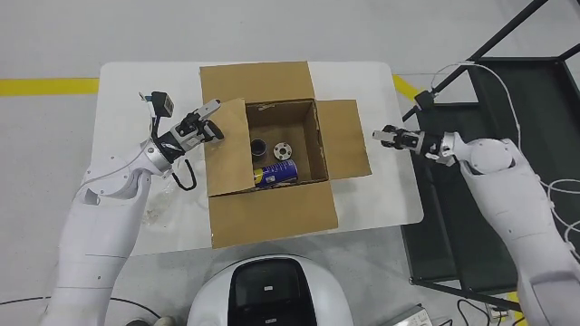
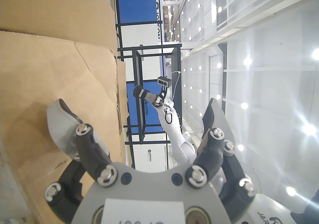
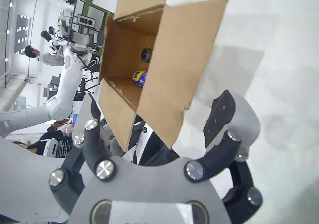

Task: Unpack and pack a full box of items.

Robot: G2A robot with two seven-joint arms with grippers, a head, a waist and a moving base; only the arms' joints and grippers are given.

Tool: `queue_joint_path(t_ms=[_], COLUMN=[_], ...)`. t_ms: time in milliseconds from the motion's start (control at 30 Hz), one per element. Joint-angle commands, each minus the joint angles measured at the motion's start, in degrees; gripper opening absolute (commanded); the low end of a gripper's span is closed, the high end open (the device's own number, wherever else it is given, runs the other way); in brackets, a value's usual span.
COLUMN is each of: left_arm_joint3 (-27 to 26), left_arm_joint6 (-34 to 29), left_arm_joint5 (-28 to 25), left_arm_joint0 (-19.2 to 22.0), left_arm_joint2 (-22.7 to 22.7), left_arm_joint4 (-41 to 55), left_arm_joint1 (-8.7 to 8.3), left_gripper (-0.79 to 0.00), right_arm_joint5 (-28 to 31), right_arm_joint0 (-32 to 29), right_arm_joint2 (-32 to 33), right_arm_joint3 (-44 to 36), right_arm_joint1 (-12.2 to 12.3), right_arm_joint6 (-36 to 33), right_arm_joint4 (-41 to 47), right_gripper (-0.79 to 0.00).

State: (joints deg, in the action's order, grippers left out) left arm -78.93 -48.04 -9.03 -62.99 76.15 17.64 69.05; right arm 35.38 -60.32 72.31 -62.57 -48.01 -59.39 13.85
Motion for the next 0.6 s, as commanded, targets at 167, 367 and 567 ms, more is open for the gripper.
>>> queue_joint_path(t_ms=[167,367,567], left_arm_joint3=[0.0,0.0,-0.8], left_arm_joint6=[0.0,0.0,2.9], left_arm_joint5=[0.0,0.0,0.5], left_arm_joint0=[0.0,0.0,-0.4], left_arm_joint2=[0.0,0.0,-0.8], left_arm_joint4=[0.0,0.0,-2.8], left_arm_joint1=[0.00,0.00,0.00], left_gripper=[0.000,0.000,0.000], right_arm_joint5=[0.7,3.8,1.8], right_arm_joint0=[4.9,7.3,6.7], right_arm_joint2=[-7.5,-11.2,-9.6], right_arm_joint3=[7.9,10.6,4.5], right_arm_joint1=[-2.7,-4.6,-4.0], right_arm_joint6=[-1.7,-5.2,-7.7], right_arm_joint4=[2.1,6.4,18.2], right_gripper=[0.000,0.000,0.000])
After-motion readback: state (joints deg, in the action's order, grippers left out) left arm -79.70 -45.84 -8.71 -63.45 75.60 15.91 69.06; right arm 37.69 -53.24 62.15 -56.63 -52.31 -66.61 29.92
